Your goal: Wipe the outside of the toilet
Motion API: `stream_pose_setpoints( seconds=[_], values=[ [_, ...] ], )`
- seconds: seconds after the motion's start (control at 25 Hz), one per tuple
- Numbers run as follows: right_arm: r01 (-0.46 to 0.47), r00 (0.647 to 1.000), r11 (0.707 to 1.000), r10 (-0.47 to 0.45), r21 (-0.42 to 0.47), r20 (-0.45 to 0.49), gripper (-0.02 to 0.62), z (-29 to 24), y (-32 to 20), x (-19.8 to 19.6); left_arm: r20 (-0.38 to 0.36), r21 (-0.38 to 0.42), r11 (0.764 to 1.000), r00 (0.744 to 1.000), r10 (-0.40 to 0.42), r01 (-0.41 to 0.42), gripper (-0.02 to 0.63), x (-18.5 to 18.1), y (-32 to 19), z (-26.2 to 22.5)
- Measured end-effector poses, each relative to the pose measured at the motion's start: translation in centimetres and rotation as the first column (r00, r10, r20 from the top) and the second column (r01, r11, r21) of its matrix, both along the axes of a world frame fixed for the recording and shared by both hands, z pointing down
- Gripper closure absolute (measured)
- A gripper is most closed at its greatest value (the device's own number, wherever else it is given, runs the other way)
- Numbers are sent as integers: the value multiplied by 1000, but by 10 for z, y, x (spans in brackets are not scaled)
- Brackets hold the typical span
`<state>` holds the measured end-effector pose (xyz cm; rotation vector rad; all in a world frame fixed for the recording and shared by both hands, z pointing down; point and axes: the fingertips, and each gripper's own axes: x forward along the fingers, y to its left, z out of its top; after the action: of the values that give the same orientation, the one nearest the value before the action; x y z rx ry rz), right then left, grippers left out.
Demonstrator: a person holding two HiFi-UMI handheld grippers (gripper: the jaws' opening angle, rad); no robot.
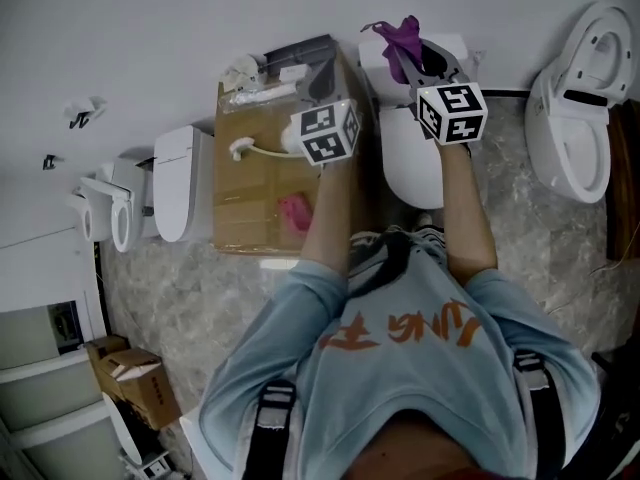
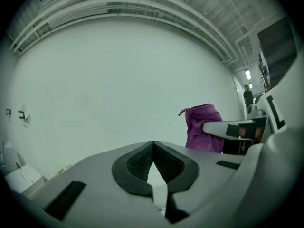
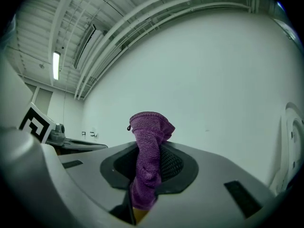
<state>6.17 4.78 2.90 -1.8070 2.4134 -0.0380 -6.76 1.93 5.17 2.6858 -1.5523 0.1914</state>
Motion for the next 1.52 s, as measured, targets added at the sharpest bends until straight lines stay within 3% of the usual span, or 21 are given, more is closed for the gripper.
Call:
stream_pose_setpoints(
  seconds=[0.28, 0.44, 0.6, 1.0, 1.32, 1.52],
  values=[
    [-14, 1000, 999, 14, -43, -8, 499, 20, -21, 23, -17, -43, 998, 998, -54, 53, 581, -10, -17, 20],
    [-13, 1000, 997, 12, -72, -18, 499, 33, -42, 34, -13, -68, 997, 999, -36, 36, 581, 1, -29, 36],
    [24, 997, 993, -32, -116, -65, 499, 64, -68, 25, -10, -158, 987, 999, -35, 33, 581, 2, -47, 79],
    [148, 981, 967, -170, -207, -91, 499, 105, -157, 14, 0, -277, 961, 1000, -24, 23, 581, 10, -124, 137],
    [262, 936, 919, -316, -296, -154, 499, 143, -217, 1, -4, -406, 914, 1000, 1, -3, 581, 20, -172, 193],
    [336, 863, 867, -440, -367, -250, 499, 181, -257, -20, 6, -479, 878, 1000, 10, -6, 581, 11, -199, 226]
  ],
)
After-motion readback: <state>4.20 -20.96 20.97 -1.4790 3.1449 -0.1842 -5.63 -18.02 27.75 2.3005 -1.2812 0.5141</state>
